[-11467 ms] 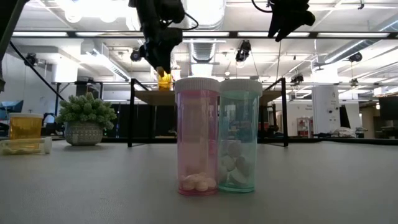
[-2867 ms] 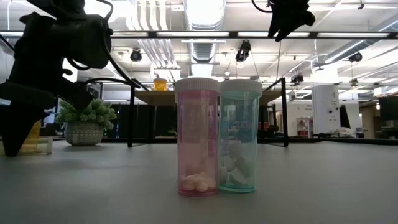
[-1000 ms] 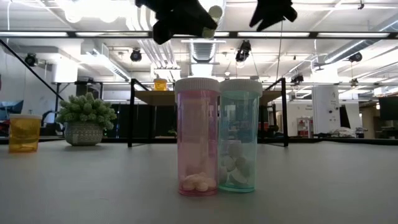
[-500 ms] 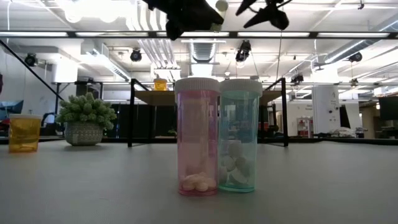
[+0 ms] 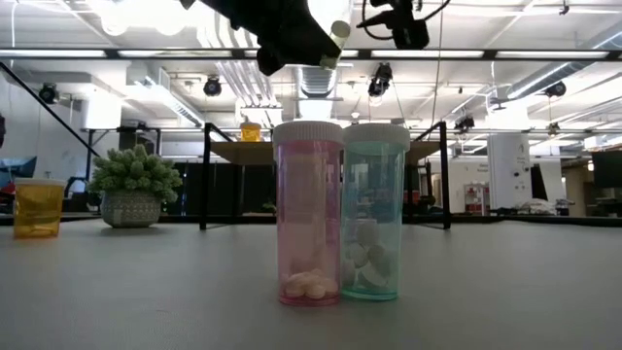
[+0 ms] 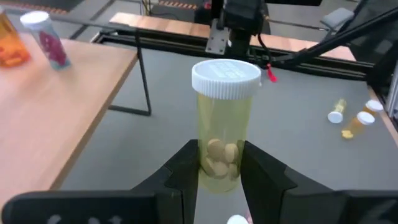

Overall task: Pick and place medicine bottles onto shelf by color
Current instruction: Put the small yellow pill bottle on the shelf

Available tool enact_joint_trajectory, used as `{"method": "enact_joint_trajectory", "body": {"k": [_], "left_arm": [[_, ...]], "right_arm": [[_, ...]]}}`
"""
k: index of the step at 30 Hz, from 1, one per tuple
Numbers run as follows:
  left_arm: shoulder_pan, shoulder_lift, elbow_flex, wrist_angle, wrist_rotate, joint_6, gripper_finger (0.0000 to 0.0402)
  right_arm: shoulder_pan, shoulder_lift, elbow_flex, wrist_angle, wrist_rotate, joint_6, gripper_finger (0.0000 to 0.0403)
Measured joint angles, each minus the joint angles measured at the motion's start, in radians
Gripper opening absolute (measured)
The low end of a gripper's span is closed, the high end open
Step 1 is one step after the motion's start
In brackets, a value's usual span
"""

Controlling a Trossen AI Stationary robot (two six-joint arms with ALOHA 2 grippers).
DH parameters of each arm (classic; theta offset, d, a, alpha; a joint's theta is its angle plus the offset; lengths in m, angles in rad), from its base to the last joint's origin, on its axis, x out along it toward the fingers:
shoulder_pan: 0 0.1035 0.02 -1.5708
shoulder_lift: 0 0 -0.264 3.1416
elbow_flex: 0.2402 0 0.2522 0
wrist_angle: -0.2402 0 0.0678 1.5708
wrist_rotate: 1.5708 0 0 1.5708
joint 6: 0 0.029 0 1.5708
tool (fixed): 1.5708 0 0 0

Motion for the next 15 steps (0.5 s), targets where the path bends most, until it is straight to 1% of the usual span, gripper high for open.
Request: {"method": "enact_joint_trajectory", "body": {"k": [6, 15], "left_arm": [[0.012, 0.000, 0.003, -0.021, 0.120, -0.043, 0.0084], [0.021, 0.000, 0.002, -0.020, 0.158, -0.056, 0.0084]], "right_arm": [[0.035, 0.037, 0.033, -0.019, -0.002, -0.098, 0.0185], [0.111, 0.116, 0.123, -0.089, 0.007, -0.313, 0.0185]]}}
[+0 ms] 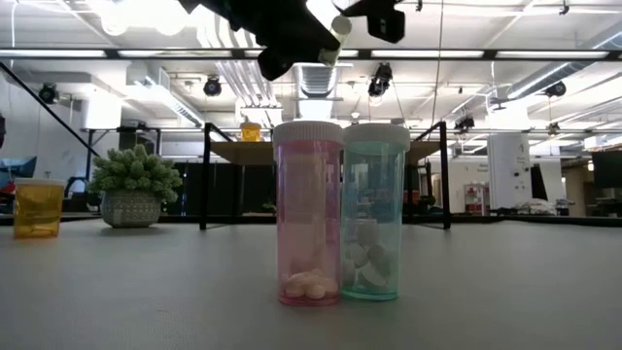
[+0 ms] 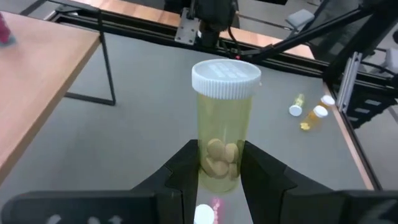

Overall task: Pick and place medicine bottles onto shelf by color
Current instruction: Put the small yellow pill bottle on the shelf

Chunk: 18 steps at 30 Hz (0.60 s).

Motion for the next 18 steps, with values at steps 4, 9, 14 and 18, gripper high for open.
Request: {"method": "enact_joint_trajectory", "body": {"k": [4, 9, 14, 18], "left_arm": [[0.000, 0.000, -0.001, -0.001, 0.016, -0.001, 0.0084], [0.000, 0.000, -0.002, -0.002, 0.020, -0.026, 0.0084], [0.000, 0.000, -0.002, 0.000, 0.027, -0.026, 0.0084], [0.000, 0.000, -0.003, -0.001, 0.030, -0.026, 0.0084]], "right_arm": [[0.017, 0.041, 0.063, -0.055, 0.004, -0.079, 0.0185], [0.025, 0.103, 0.170, -0.206, 0.084, -0.178, 0.0185], [0.034, 0.179, 0.285, -0.334, 0.153, -0.245, 0.0185], [0.040, 0.238, 0.365, -0.399, 0.169, -0.274, 0.0185]]}}
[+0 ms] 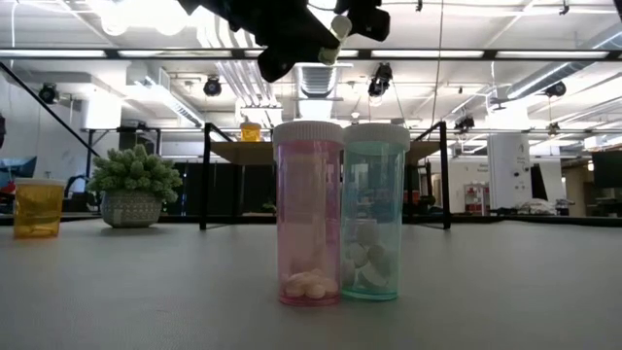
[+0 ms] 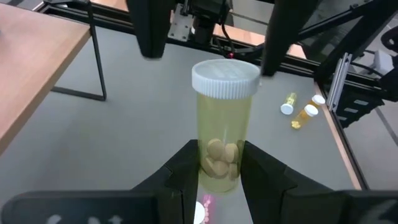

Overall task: Pick and place medicine bottles onto shelf by color
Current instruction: Put the small yellow pill bottle on the shelf

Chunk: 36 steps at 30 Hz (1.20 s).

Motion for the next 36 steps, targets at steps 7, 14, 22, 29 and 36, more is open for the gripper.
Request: {"method": "enact_joint_trajectory", "body": {"k": [7, 14, 22, 29, 36], "left_arm": [[0.000, 0.000, 0.000, 0.001, 0.000, 0.000, 0.0084], [0.000, 0.000, 0.002, 0.005, 0.000, 0.000, 0.0084], [0.000, 0.000, 0.002, 0.010, -0.005, 0.000, 0.0084], [0.000, 0.000, -0.002, 0.026, -0.014, -0.001, 0.0084], [-0.001, 0.001, -0.002, 0.048, -0.036, 0.000, 0.0129]], "right_arm": [[0.010, 0.066, 0.044, -0.042, 0.000, -0.041, 0.0185], [0.016, 0.059, 0.042, -0.037, 0.000, -0.032, 0.0181], [0.016, 0.059, 0.041, -0.037, 0.001, -0.008, 0.0125], [0.016, 0.059, 0.042, -0.039, 0.001, -0.001, 0.0107], [0.015, 0.057, 0.042, -0.044, 0.000, -0.001, 0.0108]]}}
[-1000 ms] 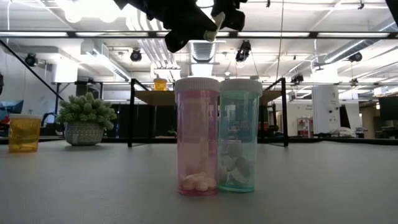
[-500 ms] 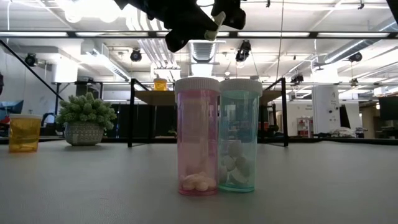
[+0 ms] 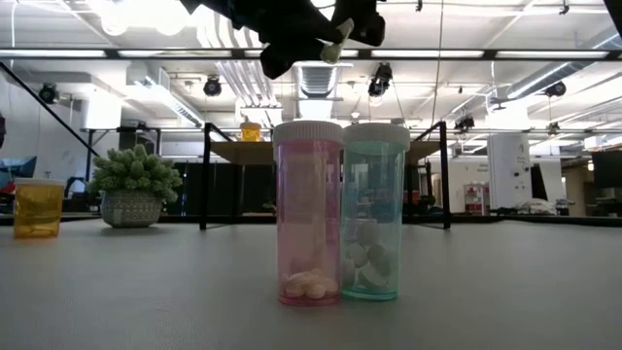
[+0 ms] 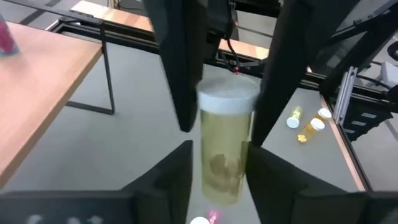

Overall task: Pick and place medicine bottles onto shelf by color
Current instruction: Put the small yellow pill bottle on the shelf

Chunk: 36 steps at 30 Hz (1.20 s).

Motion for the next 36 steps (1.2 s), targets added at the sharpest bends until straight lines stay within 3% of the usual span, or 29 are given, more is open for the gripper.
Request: {"method": "enact_joint_trajectory", "body": {"k": [6, 11, 18, 25, 36], "left_arm": [[0.000, 0.000, 0.000, -0.005, 0.004, -0.006, 0.0186], [0.000, 0.000, -0.004, -0.013, 0.007, -0.070, 0.0212], [0.001, 0.000, -0.010, -0.013, 0.008, -0.080, 0.0217], [0.000, 0.000, -0.010, -0.013, 0.010, -0.082, 0.0217], [0.000, 0.000, -0.018, -0.023, 0.029, -0.130, 0.0217]], "right_arm": [[-0.002, -0.008, 0.000, -0.057, 0.043, -0.016, 0.0109], [-0.010, -0.018, 0.001, -0.129, 0.094, -0.027, 0.0109], [-0.053, -0.052, 0.001, -0.261, 0.260, -0.034, 0.0109], [-0.154, -0.076, 0.001, -0.334, 0.362, -0.034, 0.0109], [-0.359, -0.073, -0.089, -0.321, 0.367, -0.051, 0.0109]]}}
